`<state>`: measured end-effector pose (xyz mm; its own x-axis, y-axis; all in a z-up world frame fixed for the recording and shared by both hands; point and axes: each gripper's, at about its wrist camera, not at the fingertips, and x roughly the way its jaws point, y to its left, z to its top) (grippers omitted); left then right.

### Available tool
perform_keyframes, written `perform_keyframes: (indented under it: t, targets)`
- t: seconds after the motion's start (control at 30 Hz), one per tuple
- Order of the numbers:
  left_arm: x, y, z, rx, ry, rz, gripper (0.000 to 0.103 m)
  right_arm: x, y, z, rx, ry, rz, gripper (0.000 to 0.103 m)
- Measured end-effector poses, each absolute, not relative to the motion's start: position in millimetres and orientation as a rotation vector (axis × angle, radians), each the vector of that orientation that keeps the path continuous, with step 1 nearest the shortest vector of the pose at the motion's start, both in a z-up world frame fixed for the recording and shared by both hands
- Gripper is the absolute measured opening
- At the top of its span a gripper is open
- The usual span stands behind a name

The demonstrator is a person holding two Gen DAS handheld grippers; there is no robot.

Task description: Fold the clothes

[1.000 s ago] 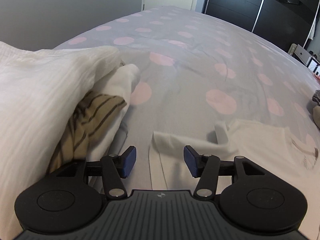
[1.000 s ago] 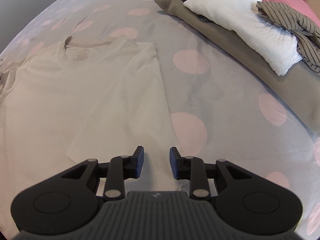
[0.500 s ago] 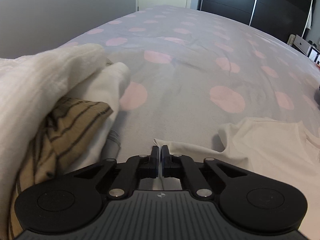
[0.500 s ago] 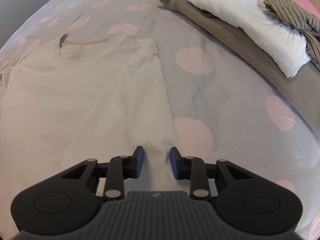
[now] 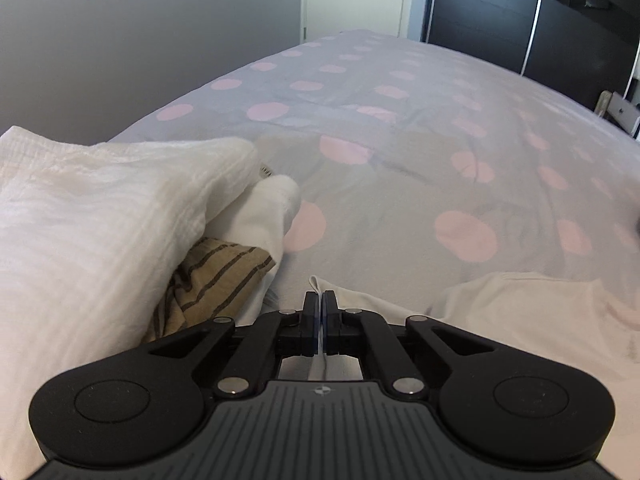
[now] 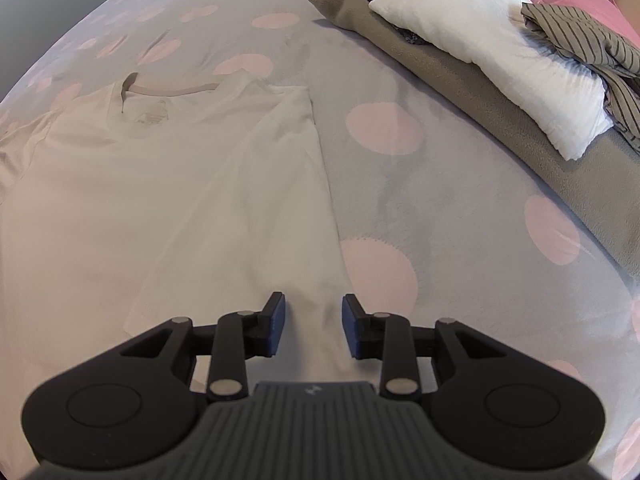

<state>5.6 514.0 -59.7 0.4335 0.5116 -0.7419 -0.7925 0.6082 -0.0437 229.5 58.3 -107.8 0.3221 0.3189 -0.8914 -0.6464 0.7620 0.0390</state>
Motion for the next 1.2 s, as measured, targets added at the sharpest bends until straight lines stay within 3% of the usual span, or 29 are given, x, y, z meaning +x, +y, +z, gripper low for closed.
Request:
perform_keyframes:
  t: [0.37, 0.67, 0.8, 0.83, 1.03, 1.2]
  targets:
    - [10, 427, -11, -0.273, 0.723, 0.488, 0.0, 222, 59, -99, -0.367, 1.04, 0.668, 0.035]
    - [38, 340, -46, -0.057, 0.841, 0.214, 0.001, 217, 59, -94, -0.377, 1.022, 0.686, 0.036]
    - [33, 340, -54, -0.086, 0.872, 0.154, 0.024, 218, 60, -96, -0.383, 1.024, 0.685, 0.036]
    - [31, 342, -53, -0.089, 0.873, 0.148, 0.025, 218, 60, -97, -0.385, 1.026, 0.684, 0.036]
    - [20, 370, -56, -0.115, 0.878, 0.253, 0.025, 217, 58, -103, -0.4, 1.051, 0.69, 0.036]
    - [12, 392, -89, -0.143, 0.99, 0.326, 0.025, 212, 52, -120, -0.451, 1.102, 0.674, 0.036]
